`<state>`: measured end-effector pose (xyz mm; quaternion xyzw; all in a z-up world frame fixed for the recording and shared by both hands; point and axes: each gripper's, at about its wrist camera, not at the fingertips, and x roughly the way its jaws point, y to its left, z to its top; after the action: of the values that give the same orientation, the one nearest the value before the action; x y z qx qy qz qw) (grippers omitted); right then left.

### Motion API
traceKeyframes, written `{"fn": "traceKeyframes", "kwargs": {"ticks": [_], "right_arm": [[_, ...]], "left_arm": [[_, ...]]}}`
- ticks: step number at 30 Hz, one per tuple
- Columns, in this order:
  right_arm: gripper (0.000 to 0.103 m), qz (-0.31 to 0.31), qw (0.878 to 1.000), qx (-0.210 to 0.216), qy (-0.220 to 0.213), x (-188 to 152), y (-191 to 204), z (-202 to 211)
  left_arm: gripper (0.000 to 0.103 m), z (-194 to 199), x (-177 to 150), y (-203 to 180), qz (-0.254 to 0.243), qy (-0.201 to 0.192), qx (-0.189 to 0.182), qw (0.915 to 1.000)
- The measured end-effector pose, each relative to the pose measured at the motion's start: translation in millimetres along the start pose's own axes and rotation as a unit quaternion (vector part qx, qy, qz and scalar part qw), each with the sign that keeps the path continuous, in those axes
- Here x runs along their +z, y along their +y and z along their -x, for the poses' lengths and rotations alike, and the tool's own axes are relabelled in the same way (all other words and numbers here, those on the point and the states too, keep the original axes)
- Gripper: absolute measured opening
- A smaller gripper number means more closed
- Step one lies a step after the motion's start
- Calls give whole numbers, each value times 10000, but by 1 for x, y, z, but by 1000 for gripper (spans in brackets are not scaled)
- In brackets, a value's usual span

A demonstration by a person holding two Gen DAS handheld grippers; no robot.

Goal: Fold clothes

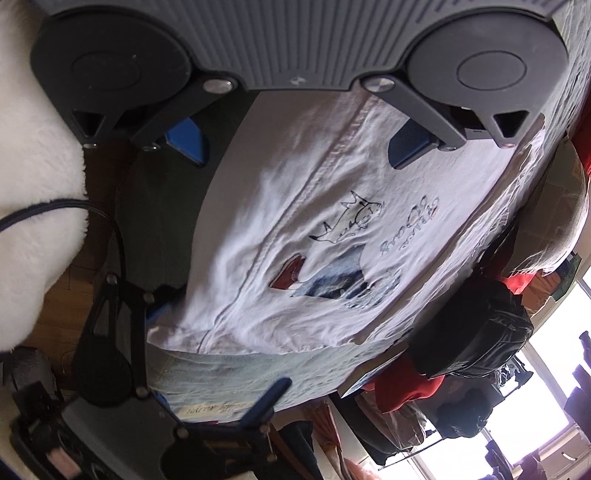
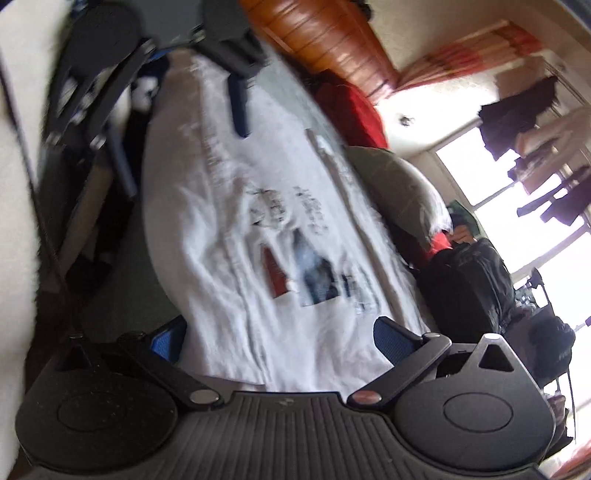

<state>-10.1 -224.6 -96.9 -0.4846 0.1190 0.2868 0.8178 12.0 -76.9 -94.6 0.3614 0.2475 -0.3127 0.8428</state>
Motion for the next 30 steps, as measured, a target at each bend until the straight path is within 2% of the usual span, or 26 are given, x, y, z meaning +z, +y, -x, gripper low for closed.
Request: {"fn": "traceKeyframes", "kwargs": {"ticks": [3, 7, 11, 15, 23, 24, 27, 30], "right_arm": [[103, -171, 9998, -64, -89, 2, -11, 4], [103, -311, 9992, -140, -191, 1, -19, 15], [103, -487, 9984, -124, -258, -1, -25, 27], [103, -592, 9977, 49, -325, 4, -30, 26], [103, -379, 9962, 567, -548, 36, -9, 2], [103, -295, 9969, 552, -486, 41, -3, -5], [103, 30, 9996, 166, -234, 53, 14, -26], [103, 9, 9996, -157, -233, 61, 17, -31]], "left_arm": [[102, -4, 1, -5, -155, 9, 131, 9998], [102, -5, 3, -9, -377, -81, 663, 9971], [102, 5, 8, 4, -173, -333, 1195, 9921], [102, 14, 16, 22, 228, -551, 1354, 9890], [102, 15, 23, 32, 344, -553, 1363, 9885], [102, 16, 23, 32, 345, -550, 1369, 9885], [102, 17, 25, 33, 326, -550, 1381, 9884], [102, 19, 23, 31, 285, -567, 1334, 9890]]}}
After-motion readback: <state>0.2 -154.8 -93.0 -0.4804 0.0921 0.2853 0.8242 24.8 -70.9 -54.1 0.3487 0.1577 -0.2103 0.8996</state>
